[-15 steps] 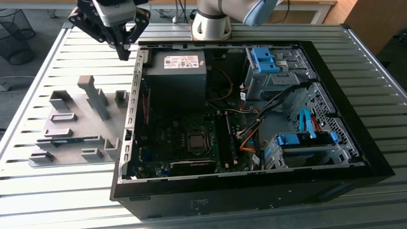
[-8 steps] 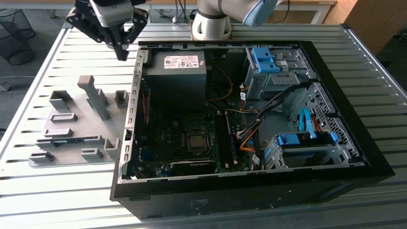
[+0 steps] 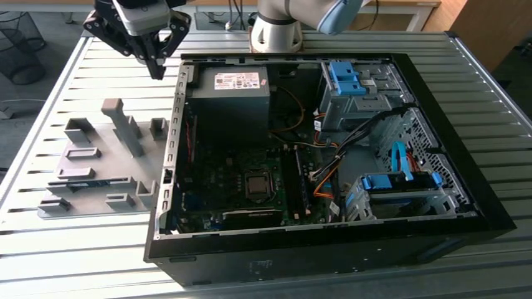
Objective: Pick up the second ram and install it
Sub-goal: 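Reach for the second ram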
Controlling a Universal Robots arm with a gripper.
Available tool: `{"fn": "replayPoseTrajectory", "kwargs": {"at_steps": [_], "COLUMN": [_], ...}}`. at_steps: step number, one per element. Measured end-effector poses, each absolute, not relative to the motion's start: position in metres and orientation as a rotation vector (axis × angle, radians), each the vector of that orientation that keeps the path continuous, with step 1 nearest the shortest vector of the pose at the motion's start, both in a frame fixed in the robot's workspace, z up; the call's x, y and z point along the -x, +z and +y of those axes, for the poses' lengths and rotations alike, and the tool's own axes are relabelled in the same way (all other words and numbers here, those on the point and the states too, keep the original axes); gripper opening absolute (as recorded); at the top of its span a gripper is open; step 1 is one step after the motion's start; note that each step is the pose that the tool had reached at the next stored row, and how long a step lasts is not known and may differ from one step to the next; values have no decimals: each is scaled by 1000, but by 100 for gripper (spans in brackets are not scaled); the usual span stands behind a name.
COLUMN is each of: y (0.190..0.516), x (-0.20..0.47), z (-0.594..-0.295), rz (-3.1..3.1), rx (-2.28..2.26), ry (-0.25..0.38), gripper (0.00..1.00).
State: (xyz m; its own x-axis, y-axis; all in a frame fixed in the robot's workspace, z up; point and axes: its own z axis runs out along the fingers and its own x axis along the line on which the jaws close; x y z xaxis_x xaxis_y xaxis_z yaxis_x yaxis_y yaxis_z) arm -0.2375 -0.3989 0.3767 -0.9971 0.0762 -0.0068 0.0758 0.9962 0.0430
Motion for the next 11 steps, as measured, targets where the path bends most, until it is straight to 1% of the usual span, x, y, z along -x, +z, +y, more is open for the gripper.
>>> {"fn": "replayPoseTrajectory", "kwargs": {"at_steps": [11], "y": [376], "x": [242], "z": [-399], "rz": [3131], "rx": [-119], "ry": [67], "gripper": [10]}}
